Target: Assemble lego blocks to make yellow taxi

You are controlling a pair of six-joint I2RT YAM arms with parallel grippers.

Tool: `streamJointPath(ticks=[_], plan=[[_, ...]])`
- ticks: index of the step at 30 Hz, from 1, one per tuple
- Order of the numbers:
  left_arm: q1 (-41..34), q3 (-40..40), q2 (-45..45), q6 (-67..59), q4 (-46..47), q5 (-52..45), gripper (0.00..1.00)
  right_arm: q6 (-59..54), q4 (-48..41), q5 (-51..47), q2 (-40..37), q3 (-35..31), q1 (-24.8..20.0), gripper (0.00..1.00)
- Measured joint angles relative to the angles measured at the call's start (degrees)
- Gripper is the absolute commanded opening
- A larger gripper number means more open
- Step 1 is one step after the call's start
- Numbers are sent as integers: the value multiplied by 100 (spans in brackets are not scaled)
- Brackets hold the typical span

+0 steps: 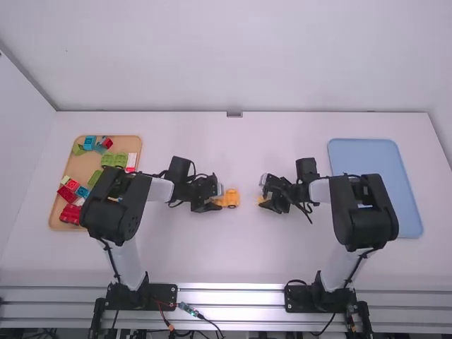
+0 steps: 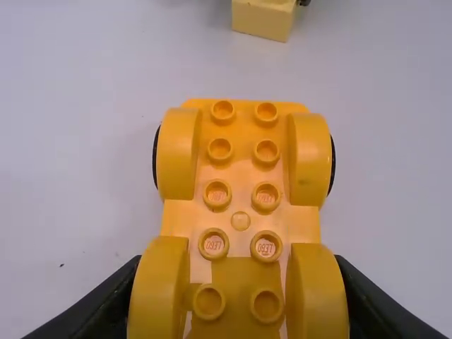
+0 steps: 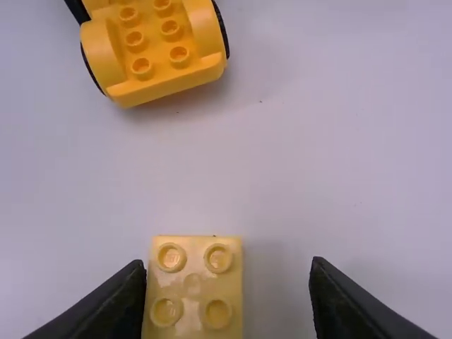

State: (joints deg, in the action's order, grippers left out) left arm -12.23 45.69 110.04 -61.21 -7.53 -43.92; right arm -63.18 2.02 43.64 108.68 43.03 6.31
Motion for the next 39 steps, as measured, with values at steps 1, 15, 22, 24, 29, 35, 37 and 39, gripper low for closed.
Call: streamJointPath(ticks=[1, 15, 22, 24, 29, 35, 37, 39], plan=[[0, -2, 0, 35, -4, 0, 50, 4, 168, 22, 0, -83, 2, 56], [0, 114, 0, 269, 411, -22, 48, -341, 664, 931, 0, -514, -332, 54], [0, 120, 0, 203, 435, -35, 47, -490, 750, 1174, 0, -516, -479, 56], [0, 120, 0, 203, 380, -39, 47, -428, 973, 1191, 46, -516, -415, 58], [0, 118, 0, 184, 234, -39, 46, -260, 1255, 1266, 289, -516, -380, 67], [0, 118, 0, 181, 284, -42, 46, -188, 1231, 1480, 372, -518, -621, 72], [0, 118, 0, 184, 299, -42, 46, -175, 1220, 1504, 372, -518, -667, 77], [2, 118, 0, 181, 295, -39, 46, -140, 1224, 1515, 372, -518, -662, 85]])
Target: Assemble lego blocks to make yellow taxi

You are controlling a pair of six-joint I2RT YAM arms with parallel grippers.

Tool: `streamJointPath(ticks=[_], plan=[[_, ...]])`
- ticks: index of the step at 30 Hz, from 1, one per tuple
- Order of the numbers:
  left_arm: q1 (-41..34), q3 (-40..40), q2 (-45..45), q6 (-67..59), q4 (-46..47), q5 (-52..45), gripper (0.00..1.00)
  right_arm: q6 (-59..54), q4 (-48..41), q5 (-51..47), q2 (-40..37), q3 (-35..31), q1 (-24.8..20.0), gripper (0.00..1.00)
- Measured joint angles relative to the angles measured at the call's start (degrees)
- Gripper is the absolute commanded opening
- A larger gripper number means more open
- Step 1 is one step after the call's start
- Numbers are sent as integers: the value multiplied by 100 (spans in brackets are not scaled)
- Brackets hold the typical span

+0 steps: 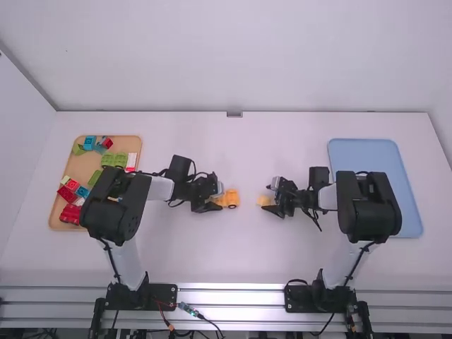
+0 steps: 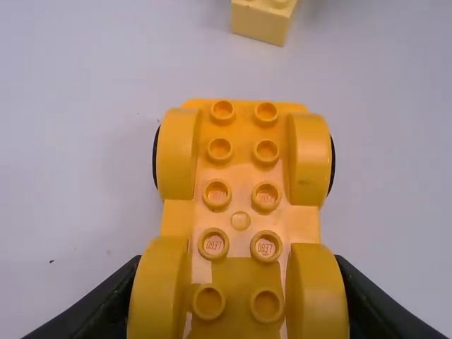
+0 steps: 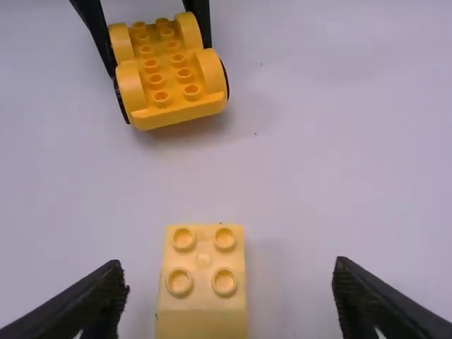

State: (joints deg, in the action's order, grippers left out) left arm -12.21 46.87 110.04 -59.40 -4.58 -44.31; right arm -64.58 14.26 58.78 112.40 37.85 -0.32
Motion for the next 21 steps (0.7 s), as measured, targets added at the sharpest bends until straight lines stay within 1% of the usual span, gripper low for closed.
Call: streamJointPath(ticks=[5, 15, 19, 21], plan=[[-2, 0, 0, 2, -2, -2, 45, 4, 22, -48, 0, 0, 131, 89], [0, 0, 0, 2, 0, -2, 45, 116, 125, -87, 11, 0, 155, 88], [0, 0, 0, 2, 2, -2, 44, 291, 575, -70, 286, 17, 155, 91], [-2, 0, 0, 2, 0, -2, 44, 343, 507, -44, 424, 57, 153, 91]])
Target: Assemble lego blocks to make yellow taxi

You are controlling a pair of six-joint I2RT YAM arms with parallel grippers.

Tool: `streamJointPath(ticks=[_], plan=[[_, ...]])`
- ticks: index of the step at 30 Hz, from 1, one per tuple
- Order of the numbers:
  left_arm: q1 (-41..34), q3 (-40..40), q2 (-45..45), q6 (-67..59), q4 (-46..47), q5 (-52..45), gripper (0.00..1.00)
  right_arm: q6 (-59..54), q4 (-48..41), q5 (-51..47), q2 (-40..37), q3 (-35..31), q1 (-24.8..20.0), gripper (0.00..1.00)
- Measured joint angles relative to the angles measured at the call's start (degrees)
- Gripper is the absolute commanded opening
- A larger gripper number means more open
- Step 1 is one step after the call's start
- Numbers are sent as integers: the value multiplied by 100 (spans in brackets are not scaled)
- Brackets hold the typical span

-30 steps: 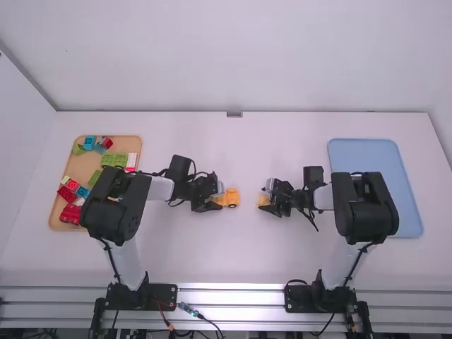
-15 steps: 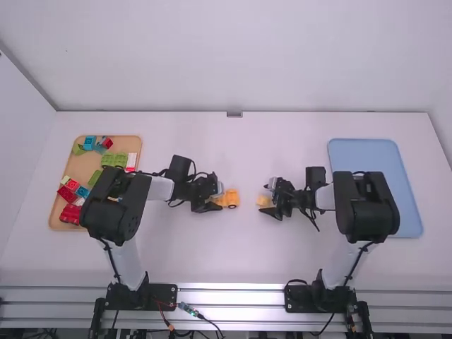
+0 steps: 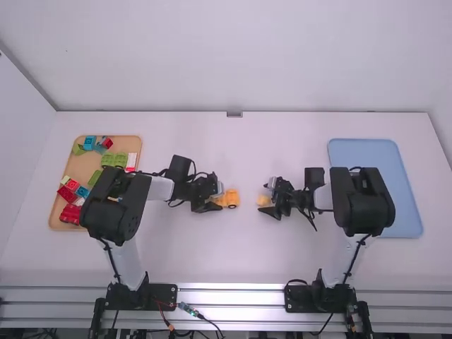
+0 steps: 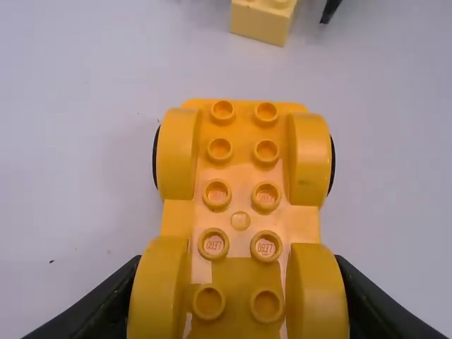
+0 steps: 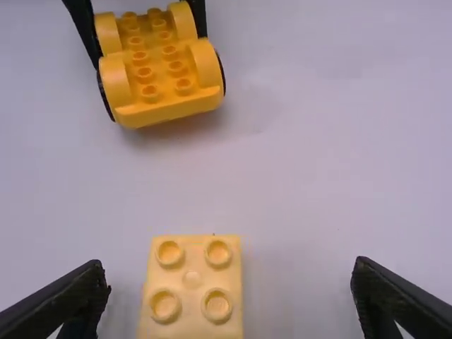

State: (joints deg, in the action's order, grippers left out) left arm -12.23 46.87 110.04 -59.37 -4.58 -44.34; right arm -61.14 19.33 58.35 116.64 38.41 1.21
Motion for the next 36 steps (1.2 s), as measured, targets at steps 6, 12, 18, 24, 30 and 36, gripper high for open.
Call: streamJointPath(ticks=[6, 12, 18, 24, 30, 36], plan=[[0, 0, 0, 2, -20, 0, 44, -505, -1241, 247, 98, 369, -184, 83], [0, 0, 0, 0, -17, 2, 43, -837, -1316, 328, 98, 396, -310, 80], [2, 0, 0, -2, -2, 0, 42, -890, -1397, 391, 98, 396, -308, 69], [2, 0, 0, 0, 0, 2, 41, -898, -1311, 393, 98, 398, -181, 63], [2, 0, 0, -57, 2, 4, 40, -894, -1484, 391, 98, 470, -111, 60], [0, -48, 0, -396, -15, 4, 33, -894, -1499, 391, 98, 516, -111, 60]])
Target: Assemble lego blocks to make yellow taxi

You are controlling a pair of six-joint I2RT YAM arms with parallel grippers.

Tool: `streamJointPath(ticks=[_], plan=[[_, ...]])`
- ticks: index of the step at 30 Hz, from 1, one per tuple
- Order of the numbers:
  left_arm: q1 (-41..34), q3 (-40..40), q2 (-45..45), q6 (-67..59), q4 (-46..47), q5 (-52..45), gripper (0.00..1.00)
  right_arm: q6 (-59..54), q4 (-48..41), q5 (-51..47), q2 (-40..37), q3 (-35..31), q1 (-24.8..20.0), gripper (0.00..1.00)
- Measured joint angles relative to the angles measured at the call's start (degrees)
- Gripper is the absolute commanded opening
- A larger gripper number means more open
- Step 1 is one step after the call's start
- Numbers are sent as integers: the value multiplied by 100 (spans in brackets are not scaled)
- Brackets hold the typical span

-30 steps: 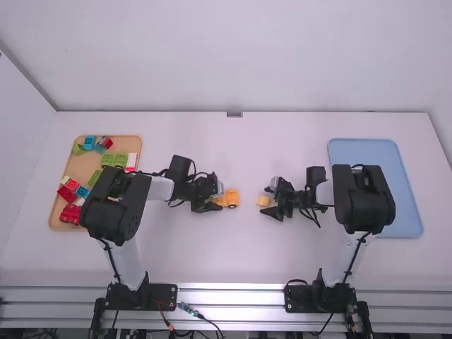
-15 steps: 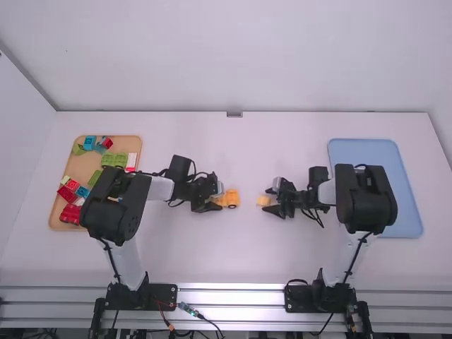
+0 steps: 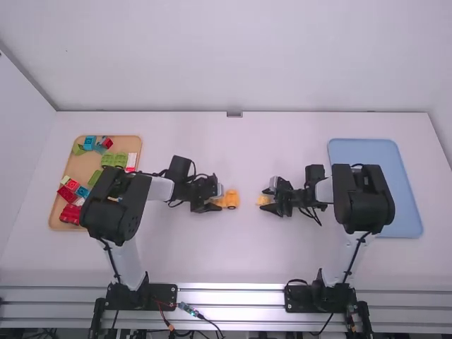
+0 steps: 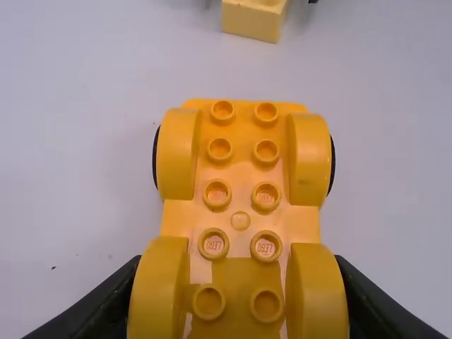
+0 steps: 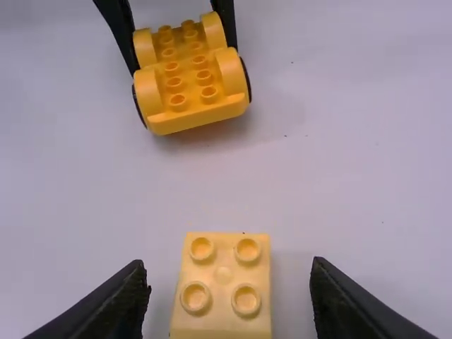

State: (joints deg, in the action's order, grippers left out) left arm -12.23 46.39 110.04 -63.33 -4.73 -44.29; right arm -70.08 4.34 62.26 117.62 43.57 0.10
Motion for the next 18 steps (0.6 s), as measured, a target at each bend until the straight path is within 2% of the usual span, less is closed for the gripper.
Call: streamJointPath(ticks=[17, 18], plan=[[0, -98, 0, -271, 15, 20, 32, -17, -170, 0, 0, 31, 0, 59], [0, -98, 0, -275, 17, 20, 31, -20, -184, -2, 0, 31, 0, 56]])
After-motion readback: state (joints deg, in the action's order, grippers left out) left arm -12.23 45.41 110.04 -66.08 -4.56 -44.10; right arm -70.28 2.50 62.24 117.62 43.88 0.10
